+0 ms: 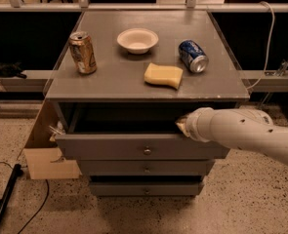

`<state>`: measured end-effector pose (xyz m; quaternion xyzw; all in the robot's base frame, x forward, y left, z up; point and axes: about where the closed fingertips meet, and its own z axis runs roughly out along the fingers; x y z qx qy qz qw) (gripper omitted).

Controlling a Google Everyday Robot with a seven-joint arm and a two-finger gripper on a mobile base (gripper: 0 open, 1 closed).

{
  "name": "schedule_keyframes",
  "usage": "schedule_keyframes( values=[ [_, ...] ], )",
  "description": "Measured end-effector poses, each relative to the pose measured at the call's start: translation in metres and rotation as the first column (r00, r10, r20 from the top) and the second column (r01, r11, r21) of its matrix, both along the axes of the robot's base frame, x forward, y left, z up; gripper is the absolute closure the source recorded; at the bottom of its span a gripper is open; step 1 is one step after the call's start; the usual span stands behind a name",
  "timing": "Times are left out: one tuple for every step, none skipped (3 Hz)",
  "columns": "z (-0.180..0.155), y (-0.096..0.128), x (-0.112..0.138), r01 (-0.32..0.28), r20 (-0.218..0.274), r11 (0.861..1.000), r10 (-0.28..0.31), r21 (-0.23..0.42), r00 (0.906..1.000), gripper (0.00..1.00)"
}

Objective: Open top drawer

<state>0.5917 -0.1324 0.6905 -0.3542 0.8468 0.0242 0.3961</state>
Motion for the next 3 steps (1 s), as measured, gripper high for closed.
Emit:
schedule_keyframes(
  values=[
    [-0.011, 0.005, 0.001, -0.013, -0.020, 1.000, 0.013, -0.020, 0.9997, 1.00],
    [-0.027, 0.010, 0.001, -0.028, -0.046, 0.998, 0.026, -0.051, 0.9986, 1.00],
    [-0.027, 0.010, 0.001, -0.028, -0.046, 0.998, 0.026, -0.051, 0.9986, 1.00]
  ],
)
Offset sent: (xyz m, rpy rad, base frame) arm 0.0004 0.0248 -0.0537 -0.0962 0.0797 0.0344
